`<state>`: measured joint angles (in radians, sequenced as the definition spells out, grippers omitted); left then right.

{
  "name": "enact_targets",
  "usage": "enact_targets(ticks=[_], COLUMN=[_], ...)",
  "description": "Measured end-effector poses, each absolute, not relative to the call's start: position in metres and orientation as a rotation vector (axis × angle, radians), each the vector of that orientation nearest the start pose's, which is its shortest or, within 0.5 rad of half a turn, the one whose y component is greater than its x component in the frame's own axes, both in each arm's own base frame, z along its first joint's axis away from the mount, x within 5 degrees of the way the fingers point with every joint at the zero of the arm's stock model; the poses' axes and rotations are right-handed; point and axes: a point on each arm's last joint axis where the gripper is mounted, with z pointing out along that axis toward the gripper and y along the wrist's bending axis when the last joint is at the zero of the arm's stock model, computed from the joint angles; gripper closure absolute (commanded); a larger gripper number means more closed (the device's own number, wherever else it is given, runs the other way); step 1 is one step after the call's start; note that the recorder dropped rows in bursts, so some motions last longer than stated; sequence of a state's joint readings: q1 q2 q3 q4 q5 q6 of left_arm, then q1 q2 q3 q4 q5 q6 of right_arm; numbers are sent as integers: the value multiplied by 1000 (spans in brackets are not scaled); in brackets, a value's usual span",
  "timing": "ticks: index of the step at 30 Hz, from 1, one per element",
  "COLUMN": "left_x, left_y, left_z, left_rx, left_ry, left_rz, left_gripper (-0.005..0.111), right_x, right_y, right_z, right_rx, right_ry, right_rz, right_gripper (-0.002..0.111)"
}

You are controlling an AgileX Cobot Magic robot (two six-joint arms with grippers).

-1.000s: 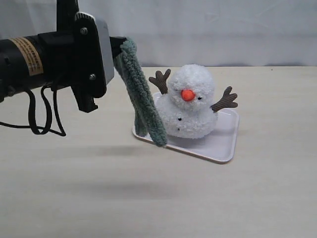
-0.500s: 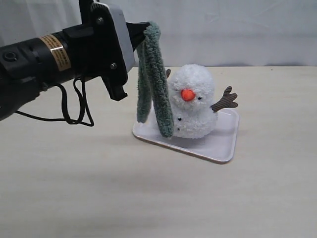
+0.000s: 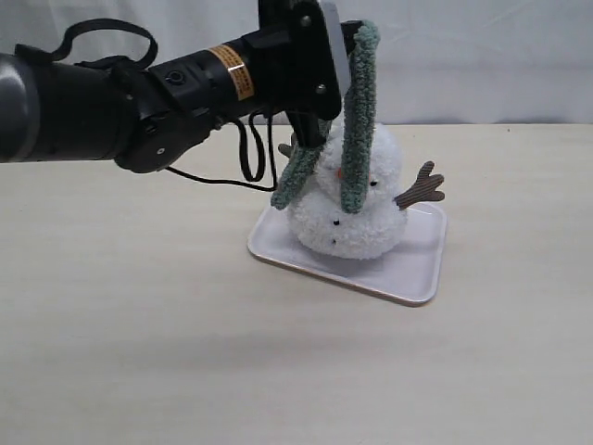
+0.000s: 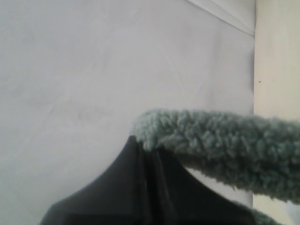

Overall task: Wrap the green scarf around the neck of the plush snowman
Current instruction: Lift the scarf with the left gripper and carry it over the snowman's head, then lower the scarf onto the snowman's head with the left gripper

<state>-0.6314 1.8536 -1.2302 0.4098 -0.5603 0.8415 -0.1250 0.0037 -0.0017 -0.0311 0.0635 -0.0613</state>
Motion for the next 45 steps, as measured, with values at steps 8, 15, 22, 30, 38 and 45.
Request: enact_targets(ticks=[8, 15, 22, 30, 38, 45], left_x=[362, 368, 369, 369, 365, 358], left_y=[-295, -299, -302, -303, -304, -297], left_z=[238, 208, 199, 204, 208, 217], left_rx=[1461, 1511, 1505, 1447, 1321, 1389], left_ry=[921, 962, 952, 931, 1186, 1351], left_rz=[277, 261, 247, 230, 151, 131], left_gripper=[107, 106, 76, 47, 48, 48], right_x=[56, 56, 56, 56, 56, 56], right_y=[-7, -7, -7, -7, -7, -7], right_z=[208, 208, 208, 208, 208, 208], right_rx=[27, 27, 27, 27, 27, 27], right_ry=[1551, 1551, 1551, 1551, 1551, 1551], right_rz=[-173, -173, -173, -173, -173, -173], right_gripper=[104, 104, 104, 104, 104, 104])
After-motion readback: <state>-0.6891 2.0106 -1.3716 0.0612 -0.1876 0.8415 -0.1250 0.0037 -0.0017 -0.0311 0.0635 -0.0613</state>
